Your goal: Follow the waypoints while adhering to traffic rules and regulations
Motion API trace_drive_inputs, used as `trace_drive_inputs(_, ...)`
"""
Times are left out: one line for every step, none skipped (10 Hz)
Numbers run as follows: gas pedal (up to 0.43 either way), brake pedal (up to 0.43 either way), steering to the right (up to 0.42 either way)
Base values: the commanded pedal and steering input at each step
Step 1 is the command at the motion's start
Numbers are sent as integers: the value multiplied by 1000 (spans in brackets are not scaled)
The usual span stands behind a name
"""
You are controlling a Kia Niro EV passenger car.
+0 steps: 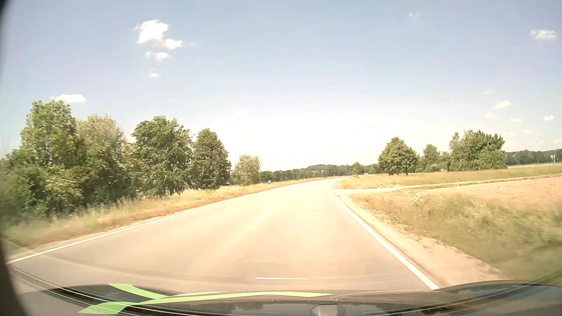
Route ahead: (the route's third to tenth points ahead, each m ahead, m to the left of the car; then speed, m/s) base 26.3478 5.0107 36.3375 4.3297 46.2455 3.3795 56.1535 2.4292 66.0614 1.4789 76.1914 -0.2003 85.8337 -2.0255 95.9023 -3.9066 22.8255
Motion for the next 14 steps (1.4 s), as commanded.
trace_drive_inputs(157,0,14)
trace_drive_inputs(157,0,13)
trace_drive_inputs(157,0,13)
trace_drive_inputs(157,0,13)
trace_drive_inputs(169,0,12)
trace_drive_inputs(169,0,12)
trace_drive_inputs(169,0,12)
trace_drive_inputs(177,0,11)
trace_drive_inputs(197,0,9)
trace_drive_inputs(209,0,8)
trace_drive_inputs(220,0,7)
trace_drive_inputs(240,0,7)
trace_drive_inputs(248,0,7)
trace_drive_inputs(248,0,7)
